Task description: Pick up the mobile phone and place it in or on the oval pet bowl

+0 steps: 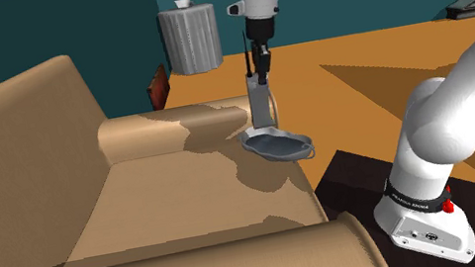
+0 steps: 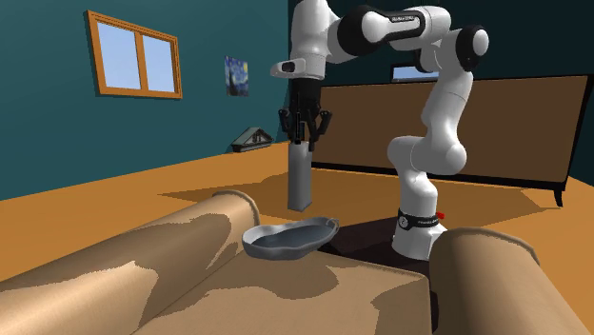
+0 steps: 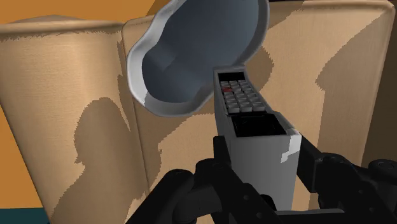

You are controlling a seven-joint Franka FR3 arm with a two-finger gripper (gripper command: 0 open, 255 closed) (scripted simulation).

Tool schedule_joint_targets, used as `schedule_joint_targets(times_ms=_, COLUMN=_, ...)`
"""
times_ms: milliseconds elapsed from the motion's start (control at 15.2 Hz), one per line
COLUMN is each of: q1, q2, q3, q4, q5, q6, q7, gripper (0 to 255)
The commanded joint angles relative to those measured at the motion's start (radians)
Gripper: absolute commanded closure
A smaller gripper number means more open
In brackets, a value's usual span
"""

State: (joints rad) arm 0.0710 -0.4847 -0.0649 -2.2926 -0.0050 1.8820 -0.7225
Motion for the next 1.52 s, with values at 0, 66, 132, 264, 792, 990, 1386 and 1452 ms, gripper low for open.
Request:
schedule_joint_targets(times_ms=0, q1=-0.02, q2=-0.022, q3=-0.038, q4=-0.01, q5=-0.016, q6=-0.012, q7=-0.051, gripper=255)
schedule_joint_targets(times_ms=66, q1=-0.03, q2=-0.028, q3=-0.057, q4=-0.011, q5=-0.024, q6=-0.016, q7=-0.075, gripper=255)
schedule_joint_targets(times_ms=132, q1=-0.039, q2=-0.032, q3=-0.076, q4=-0.012, q5=-0.032, q6=-0.02, q7=-0.099, gripper=255)
schedule_joint_targets(times_ms=264, q1=-0.055, q2=-0.038, q3=-0.107, q4=-0.023, q5=-0.046, q6=-0.013, q7=-0.138, gripper=255)
schedule_joint_targets(times_ms=792, q1=-0.057, q2=-0.027, q3=-0.114, q4=-0.123, q5=-0.049, q6=0.097, q7=-0.141, gripper=255)
schedule_joint_targets(times_ms=990, q1=-0.058, q2=-0.019, q3=-0.117, q4=-0.157, q5=-0.05, q6=0.139, q7=-0.142, gripper=255)
schedule_joint_targets(times_ms=1386, q1=-0.058, q2=-0.005, q3=-0.121, q4=-0.201, q5=-0.051, q6=0.197, q7=-0.145, gripper=255)
schedule_joint_targets(times_ms=1452, q1=-0.058, q2=-0.005, q3=-0.121, q4=-0.201, q5=-0.051, q6=0.197, q7=-0.145, gripper=255)
